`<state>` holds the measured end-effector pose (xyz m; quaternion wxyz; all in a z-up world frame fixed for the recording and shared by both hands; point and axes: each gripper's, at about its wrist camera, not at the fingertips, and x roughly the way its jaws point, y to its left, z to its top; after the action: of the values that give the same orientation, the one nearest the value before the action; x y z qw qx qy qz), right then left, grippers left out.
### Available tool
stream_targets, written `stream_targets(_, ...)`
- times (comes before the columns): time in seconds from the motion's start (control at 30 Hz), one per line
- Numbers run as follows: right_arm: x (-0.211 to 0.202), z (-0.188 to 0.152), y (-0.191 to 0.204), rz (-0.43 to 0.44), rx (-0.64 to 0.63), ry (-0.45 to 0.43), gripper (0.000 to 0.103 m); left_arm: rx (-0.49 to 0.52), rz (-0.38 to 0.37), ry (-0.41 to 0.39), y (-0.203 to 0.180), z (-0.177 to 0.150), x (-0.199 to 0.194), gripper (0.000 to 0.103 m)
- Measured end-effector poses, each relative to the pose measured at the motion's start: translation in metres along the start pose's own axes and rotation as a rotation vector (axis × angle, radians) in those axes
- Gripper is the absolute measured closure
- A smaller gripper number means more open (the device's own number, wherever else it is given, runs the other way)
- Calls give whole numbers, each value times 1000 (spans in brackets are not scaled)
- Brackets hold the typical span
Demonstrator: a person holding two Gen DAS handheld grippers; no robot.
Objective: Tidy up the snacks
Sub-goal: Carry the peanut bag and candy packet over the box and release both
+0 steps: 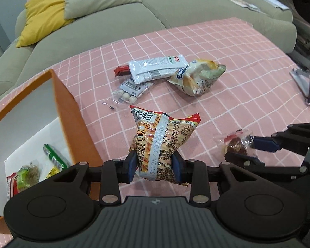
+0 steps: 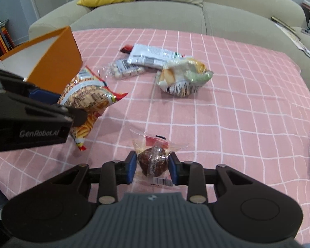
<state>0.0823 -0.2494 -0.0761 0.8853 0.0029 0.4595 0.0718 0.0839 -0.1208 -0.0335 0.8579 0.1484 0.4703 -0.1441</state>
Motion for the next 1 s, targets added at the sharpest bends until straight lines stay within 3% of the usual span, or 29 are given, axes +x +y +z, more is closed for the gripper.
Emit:
stream_targets(0.53, -62, 25, 44, 127, -48, -178, 73, -166, -21, -150, 54, -16, -84, 63)
stream_targets(0.73, -71, 55, 82, 198, -152, -232, 73, -251, 65, -173, 107, -15, -103, 63)
stream_targets(1.0, -64, 104, 141, 296, -302, -262, 73, -318, 124, -131, 173, -1, -105, 63)
